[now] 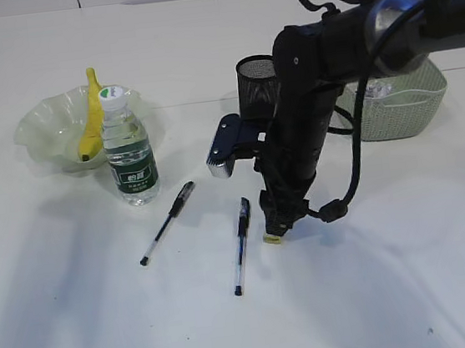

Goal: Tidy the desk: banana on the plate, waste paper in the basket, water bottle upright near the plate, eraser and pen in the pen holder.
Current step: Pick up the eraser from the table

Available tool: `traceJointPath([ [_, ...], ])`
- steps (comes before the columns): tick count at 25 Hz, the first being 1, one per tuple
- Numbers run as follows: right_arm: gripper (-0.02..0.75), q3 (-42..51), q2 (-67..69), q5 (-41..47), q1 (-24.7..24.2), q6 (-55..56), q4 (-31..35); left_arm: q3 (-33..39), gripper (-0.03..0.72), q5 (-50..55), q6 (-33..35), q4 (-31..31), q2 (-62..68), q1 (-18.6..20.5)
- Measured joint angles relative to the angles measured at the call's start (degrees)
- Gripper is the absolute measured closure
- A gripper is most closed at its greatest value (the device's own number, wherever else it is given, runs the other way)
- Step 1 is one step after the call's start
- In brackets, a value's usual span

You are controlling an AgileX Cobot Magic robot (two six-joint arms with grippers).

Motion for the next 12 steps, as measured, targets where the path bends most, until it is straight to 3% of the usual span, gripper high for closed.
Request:
traceJointPath([
  [12, 0.346, -6.2, 4.2, 2.9, -0.1, 1.0, 0.7, 0.0, 0.192, 0.5, 0.0, 0.1, 0.0, 0.0],
])
